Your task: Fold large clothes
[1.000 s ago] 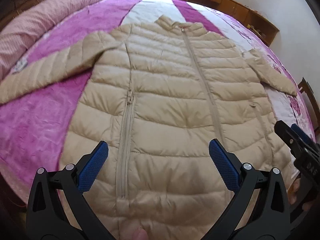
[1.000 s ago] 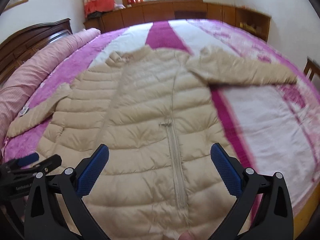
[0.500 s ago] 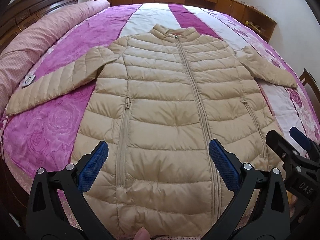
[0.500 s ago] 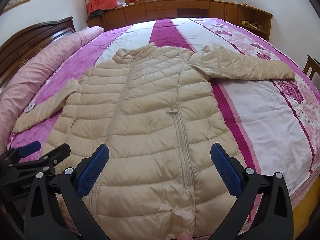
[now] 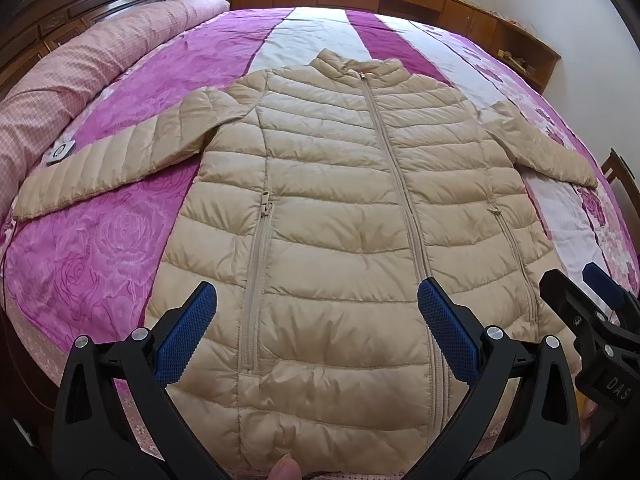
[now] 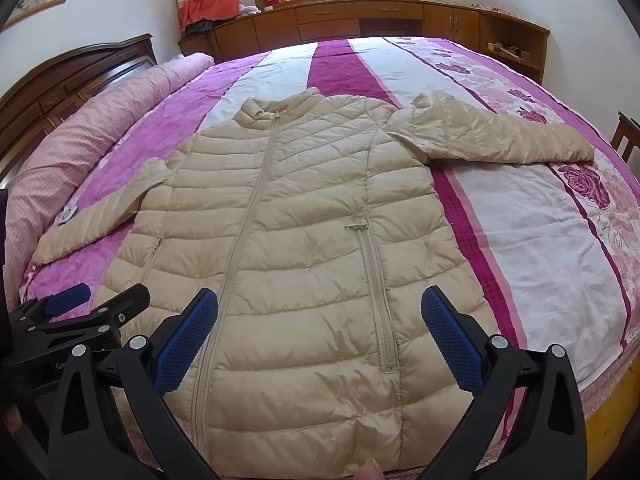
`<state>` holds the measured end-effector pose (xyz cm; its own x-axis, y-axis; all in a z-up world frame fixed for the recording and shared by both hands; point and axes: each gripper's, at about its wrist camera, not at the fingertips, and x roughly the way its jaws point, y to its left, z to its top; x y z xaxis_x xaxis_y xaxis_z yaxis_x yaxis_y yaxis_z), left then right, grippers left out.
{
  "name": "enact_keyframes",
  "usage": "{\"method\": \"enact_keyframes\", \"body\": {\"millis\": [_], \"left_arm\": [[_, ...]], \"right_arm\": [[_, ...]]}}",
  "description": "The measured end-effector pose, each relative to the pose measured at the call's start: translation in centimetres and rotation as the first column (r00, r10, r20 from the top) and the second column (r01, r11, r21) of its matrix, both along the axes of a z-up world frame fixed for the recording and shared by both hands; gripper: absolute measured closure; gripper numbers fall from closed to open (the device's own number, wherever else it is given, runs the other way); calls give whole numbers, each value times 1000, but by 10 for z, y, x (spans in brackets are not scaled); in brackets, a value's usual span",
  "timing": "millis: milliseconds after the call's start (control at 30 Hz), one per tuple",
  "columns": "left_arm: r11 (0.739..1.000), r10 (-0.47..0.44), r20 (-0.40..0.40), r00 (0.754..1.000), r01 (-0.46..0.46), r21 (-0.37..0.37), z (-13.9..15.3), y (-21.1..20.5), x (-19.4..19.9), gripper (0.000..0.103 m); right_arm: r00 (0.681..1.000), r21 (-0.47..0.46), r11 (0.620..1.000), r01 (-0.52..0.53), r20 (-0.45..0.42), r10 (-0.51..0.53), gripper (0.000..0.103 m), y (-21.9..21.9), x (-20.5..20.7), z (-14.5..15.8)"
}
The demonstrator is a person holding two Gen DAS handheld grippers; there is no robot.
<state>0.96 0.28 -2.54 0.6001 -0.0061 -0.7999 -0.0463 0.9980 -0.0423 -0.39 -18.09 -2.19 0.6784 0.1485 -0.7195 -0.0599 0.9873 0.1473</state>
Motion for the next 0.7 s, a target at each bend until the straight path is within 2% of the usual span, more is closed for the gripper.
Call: {"method": "enact_keyframes", "body": {"millis": [700], "left_arm": [[1000, -11, -8, 1000, 11, -4, -3, -2, 1, 3]], "right_arm": [[1000, -1, 1000, 11, -8, -11, 5, -2, 0, 0]]}}
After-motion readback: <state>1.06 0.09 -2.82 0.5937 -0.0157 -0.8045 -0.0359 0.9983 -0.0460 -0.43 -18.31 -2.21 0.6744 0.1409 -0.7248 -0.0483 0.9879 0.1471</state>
